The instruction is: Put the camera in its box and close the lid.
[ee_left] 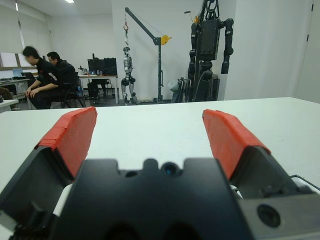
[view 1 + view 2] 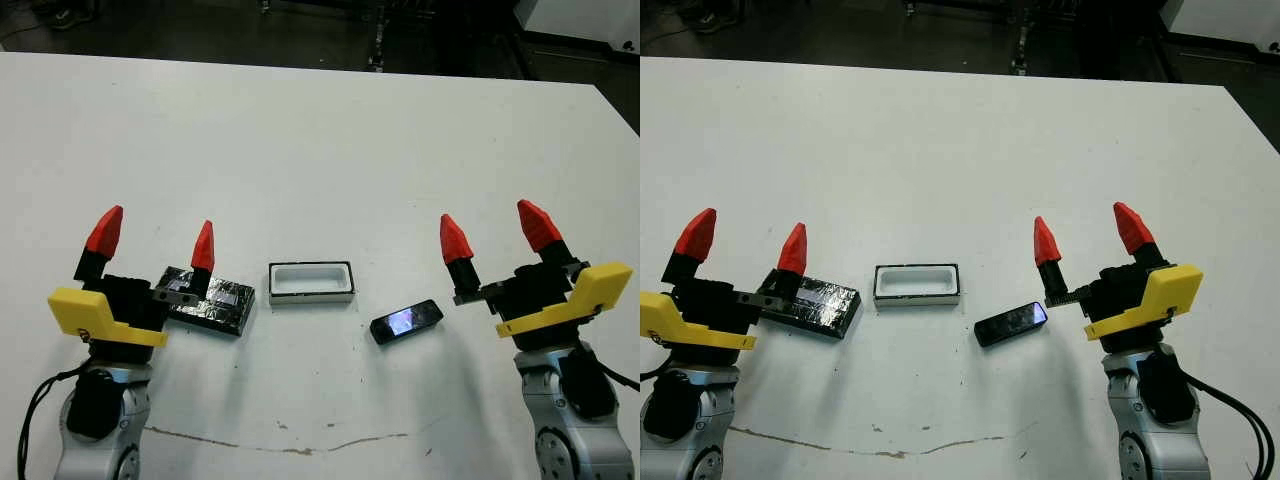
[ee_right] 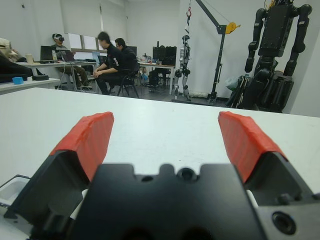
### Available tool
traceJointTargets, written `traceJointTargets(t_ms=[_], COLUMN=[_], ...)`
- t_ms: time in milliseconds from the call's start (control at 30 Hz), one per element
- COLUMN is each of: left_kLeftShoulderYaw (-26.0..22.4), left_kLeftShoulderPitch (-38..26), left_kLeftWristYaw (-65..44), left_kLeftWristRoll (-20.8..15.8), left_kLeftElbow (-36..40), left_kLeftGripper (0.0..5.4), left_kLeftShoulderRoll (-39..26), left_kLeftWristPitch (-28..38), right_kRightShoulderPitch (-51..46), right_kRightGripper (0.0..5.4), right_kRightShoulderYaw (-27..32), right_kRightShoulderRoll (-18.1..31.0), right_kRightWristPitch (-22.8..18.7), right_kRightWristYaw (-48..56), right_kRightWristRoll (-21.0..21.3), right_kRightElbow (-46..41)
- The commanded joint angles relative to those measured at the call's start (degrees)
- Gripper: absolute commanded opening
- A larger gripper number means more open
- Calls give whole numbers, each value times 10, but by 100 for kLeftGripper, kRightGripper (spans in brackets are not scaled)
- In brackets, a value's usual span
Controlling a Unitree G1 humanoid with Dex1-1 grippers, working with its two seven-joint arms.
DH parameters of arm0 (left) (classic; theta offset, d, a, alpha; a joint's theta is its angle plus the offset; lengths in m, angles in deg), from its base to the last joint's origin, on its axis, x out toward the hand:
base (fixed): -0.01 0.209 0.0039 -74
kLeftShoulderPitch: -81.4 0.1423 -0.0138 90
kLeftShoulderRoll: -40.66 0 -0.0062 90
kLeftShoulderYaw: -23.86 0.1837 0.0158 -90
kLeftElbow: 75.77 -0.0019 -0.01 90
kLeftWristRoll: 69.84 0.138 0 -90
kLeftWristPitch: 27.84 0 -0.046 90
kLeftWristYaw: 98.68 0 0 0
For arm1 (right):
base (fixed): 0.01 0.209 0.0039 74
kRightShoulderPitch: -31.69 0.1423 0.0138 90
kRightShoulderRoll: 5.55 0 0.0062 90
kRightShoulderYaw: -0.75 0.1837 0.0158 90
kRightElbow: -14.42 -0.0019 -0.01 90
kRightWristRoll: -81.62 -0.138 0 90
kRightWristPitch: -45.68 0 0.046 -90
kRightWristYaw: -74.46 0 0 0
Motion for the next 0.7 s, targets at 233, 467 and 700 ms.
traceJointTargets(t_ms=[233,467,700], left_kLeftShoulderYaw=[5,8,12], left_kLeftShoulderPitch=[5,6,11], left_kLeftWristYaw=[0,2,5], left_kLeftWristRoll=[2,4,8], left_kLeftElbow=[-9,-12,-9], left_kLeftGripper=[539,539,539], left_kLeftShoulderRoll=[1,5,8], left_kLeftWristPitch=[-3,3,6], right_kRightShoulderPitch=[-5,6,100], right_kRightGripper=[540,540,540], right_kRightShoulderYaw=[7,17,56], right_kRightShoulderRoll=[10,39,187], right_kRightWristPitch=[-4,-5,-54], right_kRightWristYaw=[1,25,143], right_kRightWristRoll=[-1,-2,-27], right_kRightElbow=[0,9,48])
